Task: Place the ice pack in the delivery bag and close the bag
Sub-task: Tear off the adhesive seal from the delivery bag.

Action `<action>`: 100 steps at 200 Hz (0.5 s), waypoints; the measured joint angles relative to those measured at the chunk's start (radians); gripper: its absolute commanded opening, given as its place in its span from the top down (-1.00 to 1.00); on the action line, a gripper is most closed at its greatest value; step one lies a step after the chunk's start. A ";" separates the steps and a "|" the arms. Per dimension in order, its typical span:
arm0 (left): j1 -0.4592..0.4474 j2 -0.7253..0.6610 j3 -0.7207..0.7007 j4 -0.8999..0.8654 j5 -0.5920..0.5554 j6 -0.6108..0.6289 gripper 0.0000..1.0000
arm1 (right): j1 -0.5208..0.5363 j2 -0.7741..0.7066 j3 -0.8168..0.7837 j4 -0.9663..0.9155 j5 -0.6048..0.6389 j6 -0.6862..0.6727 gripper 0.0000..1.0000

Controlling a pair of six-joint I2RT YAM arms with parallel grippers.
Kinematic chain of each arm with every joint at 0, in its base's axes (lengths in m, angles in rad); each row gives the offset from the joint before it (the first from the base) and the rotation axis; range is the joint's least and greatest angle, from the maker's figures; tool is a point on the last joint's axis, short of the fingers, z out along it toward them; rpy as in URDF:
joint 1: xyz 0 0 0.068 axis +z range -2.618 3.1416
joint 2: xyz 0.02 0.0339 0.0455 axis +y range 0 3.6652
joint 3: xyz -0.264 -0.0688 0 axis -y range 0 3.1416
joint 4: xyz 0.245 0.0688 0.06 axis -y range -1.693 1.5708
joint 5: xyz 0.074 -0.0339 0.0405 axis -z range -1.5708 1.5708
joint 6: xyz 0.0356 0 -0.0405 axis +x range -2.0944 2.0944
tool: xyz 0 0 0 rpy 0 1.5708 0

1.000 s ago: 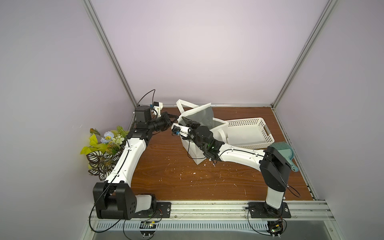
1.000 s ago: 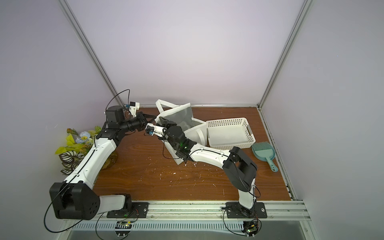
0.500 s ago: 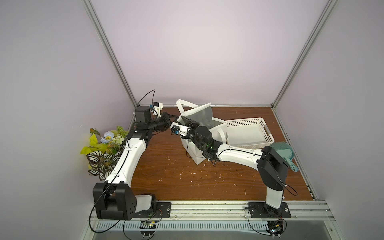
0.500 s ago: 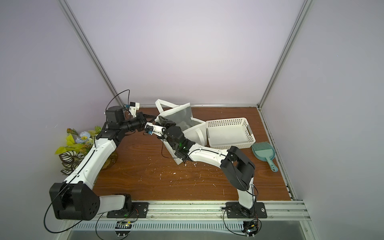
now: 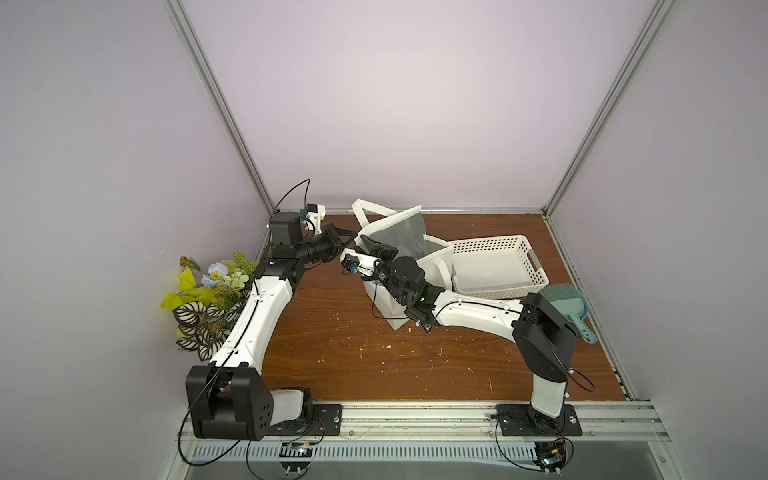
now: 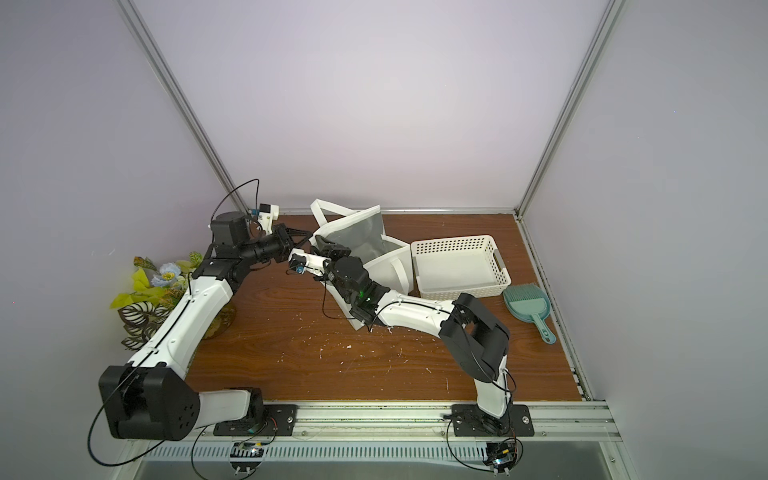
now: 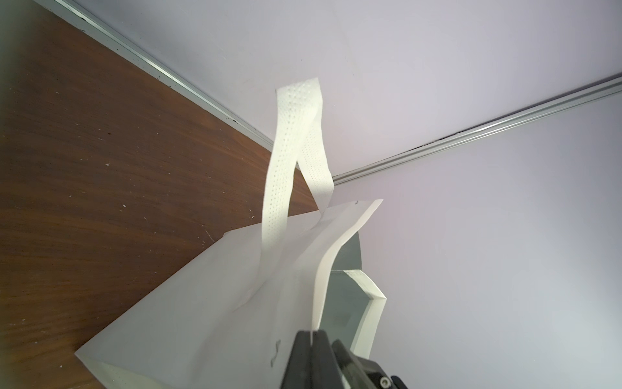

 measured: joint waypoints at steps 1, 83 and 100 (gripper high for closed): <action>0.000 0.000 0.000 0.000 0.000 0.000 1.00 | 0.000 0.000 -0.002 0.002 0.000 0.000 0.20; 0.000 0.000 0.000 0.002 0.000 -0.015 1.00 | 0.000 0.000 -0.010 0.018 0.026 0.004 0.31; 0.000 0.000 0.000 0.002 0.000 -0.018 1.00 | 0.000 0.001 -0.009 0.018 0.026 0.004 0.27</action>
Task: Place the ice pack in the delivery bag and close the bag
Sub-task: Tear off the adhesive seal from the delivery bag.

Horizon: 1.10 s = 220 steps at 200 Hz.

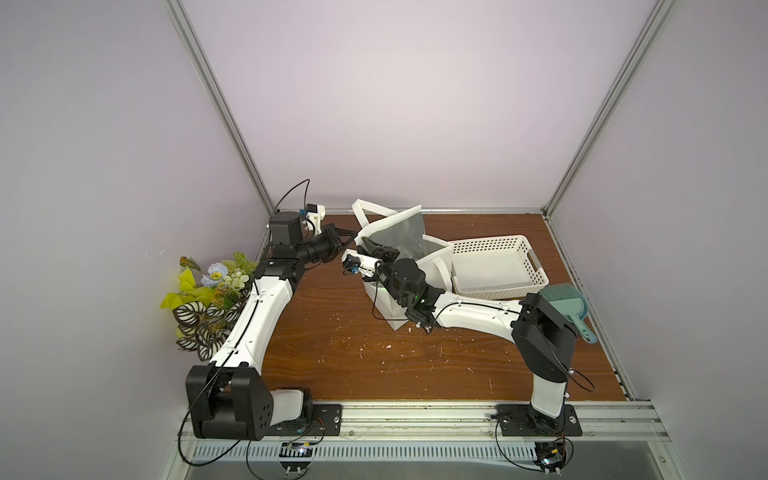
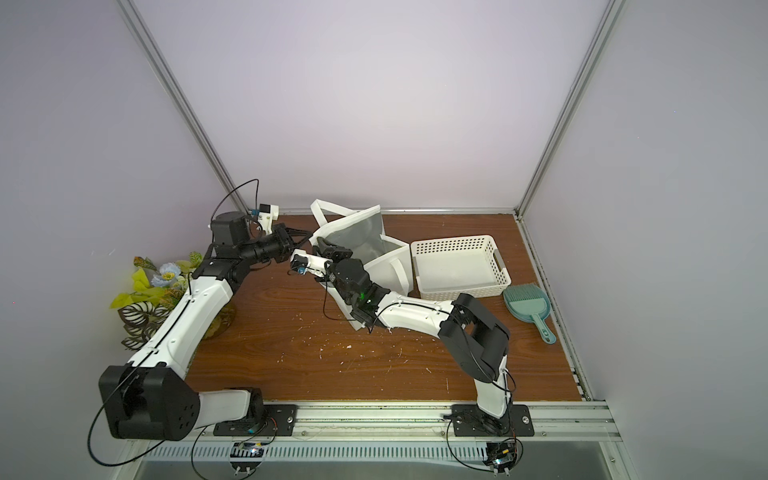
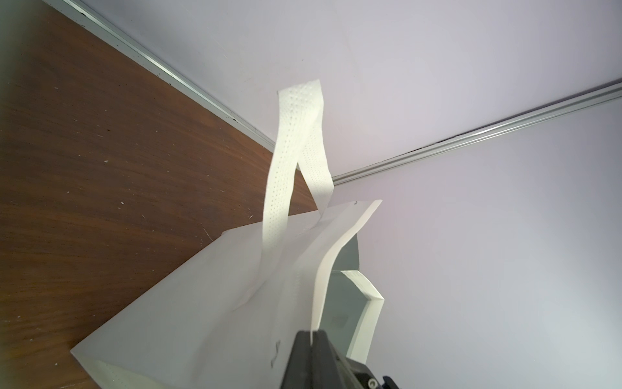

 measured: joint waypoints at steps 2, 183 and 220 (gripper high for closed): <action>0.000 0.000 0.000 0.000 0.000 -0.001 1.00 | 0.000 0.000 0.000 0.000 0.000 -0.001 0.27; 0.002 0.000 -0.030 0.031 -0.006 -0.031 1.00 | 0.000 0.020 0.019 0.004 0.008 0.000 1.00; 0.002 0.000 -0.030 0.031 -0.006 -0.030 1.00 | 0.000 0.011 0.018 -0.008 0.008 0.013 1.00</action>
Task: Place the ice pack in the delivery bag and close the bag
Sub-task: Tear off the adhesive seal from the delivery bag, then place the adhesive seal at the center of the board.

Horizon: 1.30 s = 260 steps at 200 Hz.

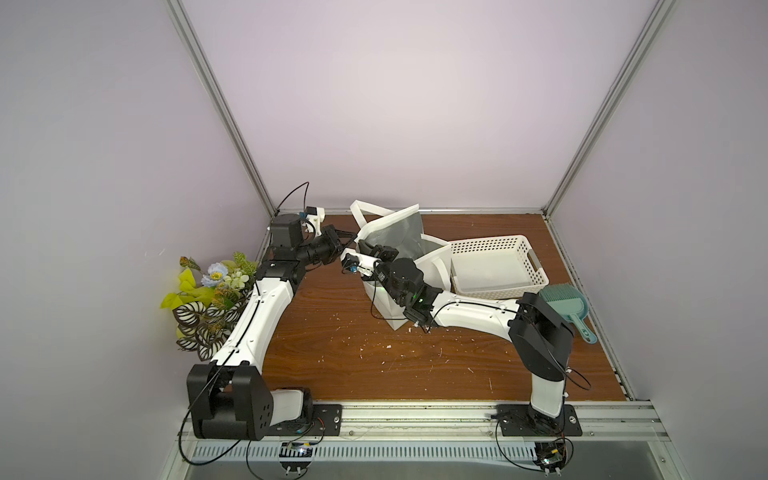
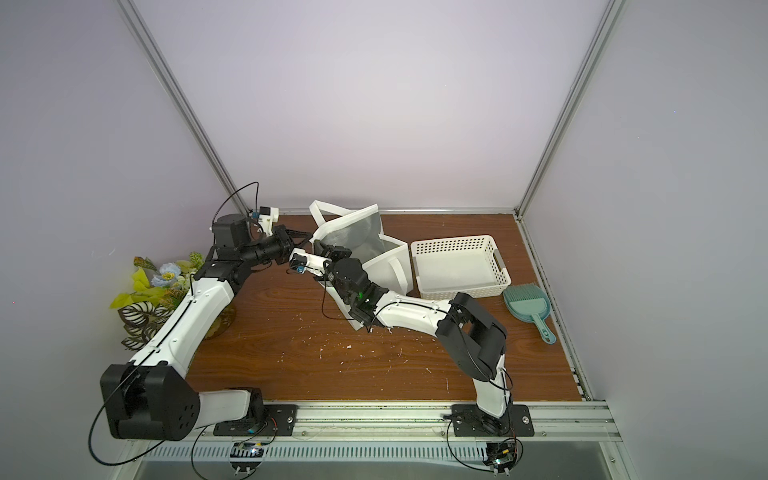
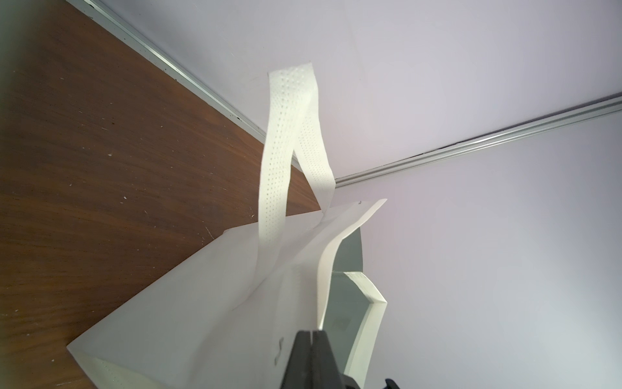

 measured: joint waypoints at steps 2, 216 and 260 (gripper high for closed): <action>0.000 0.000 0.000 0.000 0.000 0.000 1.00 | 0.000 -0.001 0.000 -0.002 0.000 0.001 1.00; 0.024 0.000 0.053 -0.109 -0.056 0.102 1.00 | -0.477 -0.329 0.001 -0.242 0.280 0.315 1.00; 0.070 0.000 0.084 -0.170 -0.078 0.144 1.00 | -0.625 -0.333 0.050 -0.337 0.290 0.422 1.00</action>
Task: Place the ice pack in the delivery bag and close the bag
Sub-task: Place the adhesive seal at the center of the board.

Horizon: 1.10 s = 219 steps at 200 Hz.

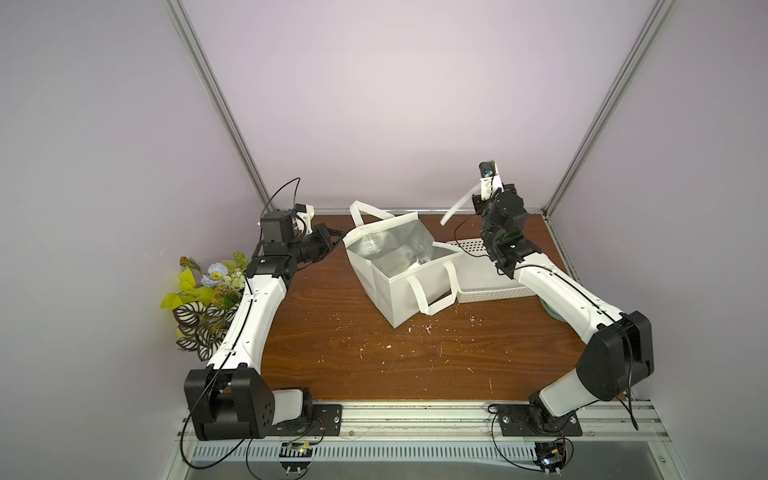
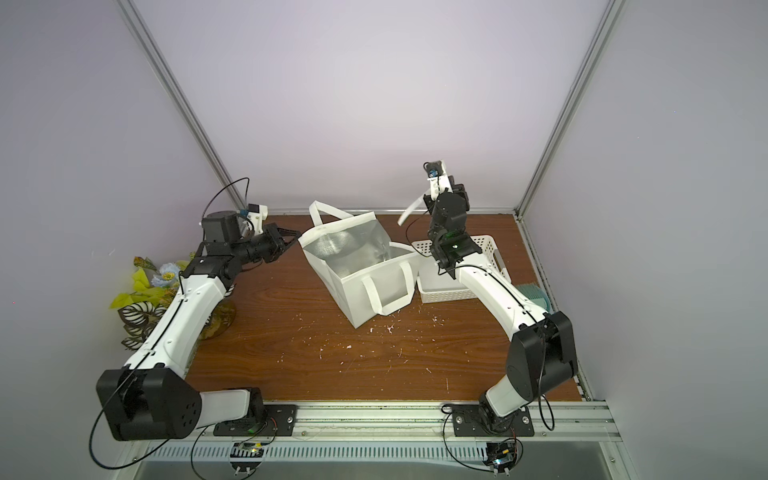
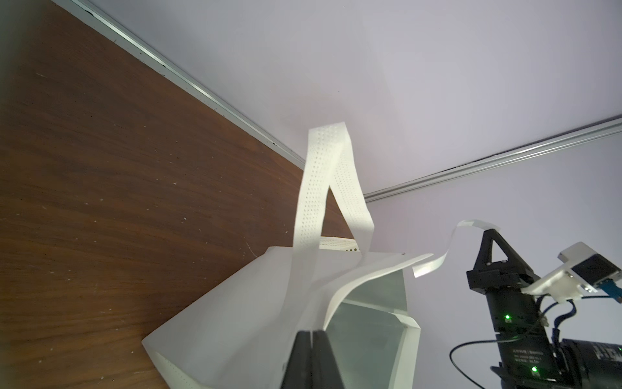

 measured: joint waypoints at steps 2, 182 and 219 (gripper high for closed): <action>0.001 0.000 0.001 -0.002 0.000 0.001 1.00 | -0.005 0.002 0.002 -0.002 0.002 0.002 1.00; 0.006 -0.015 0.011 -0.042 -0.010 0.048 0.95 | -0.156 0.565 0.296 -0.280 -0.292 0.401 0.40; 0.008 -0.021 0.011 -0.047 -0.018 0.078 0.23 | -0.167 0.541 0.267 -0.314 -0.310 0.415 -0.53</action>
